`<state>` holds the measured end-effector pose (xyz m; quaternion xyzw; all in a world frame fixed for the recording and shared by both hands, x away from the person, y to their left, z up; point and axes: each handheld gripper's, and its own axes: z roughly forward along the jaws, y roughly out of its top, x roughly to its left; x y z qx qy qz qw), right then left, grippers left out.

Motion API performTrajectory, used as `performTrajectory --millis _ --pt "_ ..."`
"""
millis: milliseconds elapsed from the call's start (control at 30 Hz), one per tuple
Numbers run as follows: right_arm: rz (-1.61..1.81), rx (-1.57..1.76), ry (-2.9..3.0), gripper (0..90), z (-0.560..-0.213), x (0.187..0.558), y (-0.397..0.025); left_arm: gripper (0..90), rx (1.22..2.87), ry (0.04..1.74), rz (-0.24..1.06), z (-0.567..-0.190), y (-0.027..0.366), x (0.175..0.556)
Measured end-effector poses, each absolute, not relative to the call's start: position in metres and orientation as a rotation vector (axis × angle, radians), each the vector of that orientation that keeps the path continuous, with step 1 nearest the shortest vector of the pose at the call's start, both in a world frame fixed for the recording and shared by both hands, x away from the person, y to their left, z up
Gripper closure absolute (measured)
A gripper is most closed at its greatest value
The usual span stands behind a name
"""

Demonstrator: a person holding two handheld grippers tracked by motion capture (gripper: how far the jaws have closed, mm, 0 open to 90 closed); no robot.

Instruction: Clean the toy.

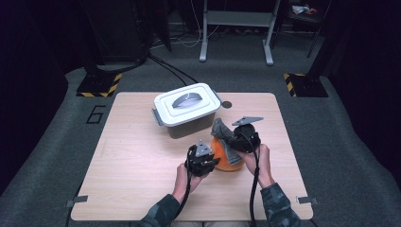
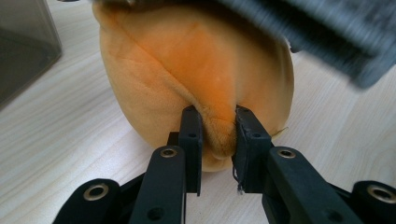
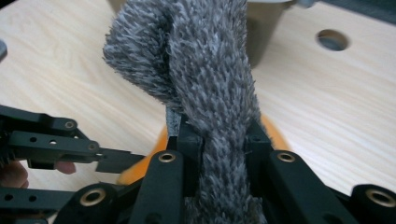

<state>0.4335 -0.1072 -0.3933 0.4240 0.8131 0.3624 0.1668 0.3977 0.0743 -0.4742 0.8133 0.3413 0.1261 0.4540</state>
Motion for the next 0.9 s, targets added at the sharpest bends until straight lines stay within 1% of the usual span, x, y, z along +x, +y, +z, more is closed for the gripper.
performTrajectory --millis 167,333,900 --pt "0.990 1.190 2.350 74.7 -0.409 0.437 -0.099 75.3 2.003 0.858 0.295 -0.475 0.074 0.398" --pt "0.965 1.187 2.326 74.8 -0.409 0.435 -0.103 75.4 2.001 0.857 0.291 -0.476 0.074 0.398" --pt "0.905 1.332 2.231 74.7 -0.421 0.432 -0.148 75.4 1.996 0.868 0.286 -0.478 0.075 0.398"
